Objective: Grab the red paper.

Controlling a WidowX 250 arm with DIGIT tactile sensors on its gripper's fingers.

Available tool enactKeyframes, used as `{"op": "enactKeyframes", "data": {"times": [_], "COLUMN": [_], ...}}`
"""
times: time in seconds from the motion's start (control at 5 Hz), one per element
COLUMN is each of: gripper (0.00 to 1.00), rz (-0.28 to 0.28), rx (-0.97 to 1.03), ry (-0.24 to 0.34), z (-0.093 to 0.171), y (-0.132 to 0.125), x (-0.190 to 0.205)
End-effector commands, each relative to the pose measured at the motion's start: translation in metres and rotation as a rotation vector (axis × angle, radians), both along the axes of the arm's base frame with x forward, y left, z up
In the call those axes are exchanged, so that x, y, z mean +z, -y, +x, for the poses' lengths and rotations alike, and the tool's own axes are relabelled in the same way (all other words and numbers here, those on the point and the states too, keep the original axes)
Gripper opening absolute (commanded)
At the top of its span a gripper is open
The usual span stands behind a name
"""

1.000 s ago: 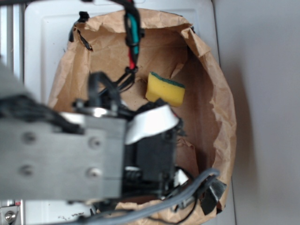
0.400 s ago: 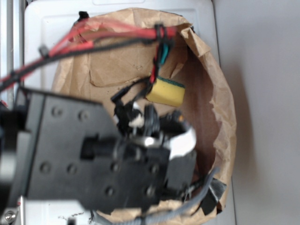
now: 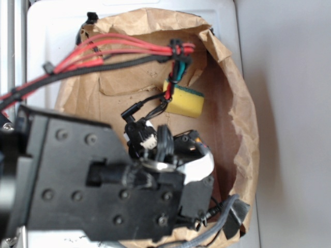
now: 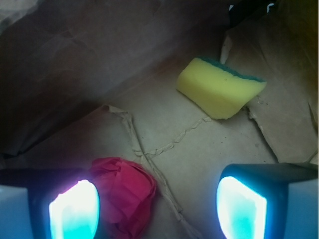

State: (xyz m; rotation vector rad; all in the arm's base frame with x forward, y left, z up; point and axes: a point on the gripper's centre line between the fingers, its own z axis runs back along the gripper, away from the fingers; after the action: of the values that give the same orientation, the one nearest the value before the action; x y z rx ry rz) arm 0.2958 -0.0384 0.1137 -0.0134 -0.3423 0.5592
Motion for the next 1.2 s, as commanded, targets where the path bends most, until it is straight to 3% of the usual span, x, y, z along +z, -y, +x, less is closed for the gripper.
{"op": "enactKeyframes", "data": {"times": [0.0,0.2,0.4,0.6,0.8,1.0], "gripper": [1.0,1.0,1.0,1.0,1.0,1.0], "rz": [-0.006,-0.034,-0.038,-0.04,-0.077,-0.153], "rx": [-0.005,-0.058,-0.122,-0.135,-0.159,-0.182], "ry": [0.029,-0.004,-0.083,-0.091,-0.082,-0.033], "z": [0.002,0.0,0.001,-0.003,-0.009,-0.013], "y": [-0.004,-0.006,0.002,0.008,0.012,0.017], "x": [0.012,0.004,-0.006,-0.012,-0.016,-0.022]}}
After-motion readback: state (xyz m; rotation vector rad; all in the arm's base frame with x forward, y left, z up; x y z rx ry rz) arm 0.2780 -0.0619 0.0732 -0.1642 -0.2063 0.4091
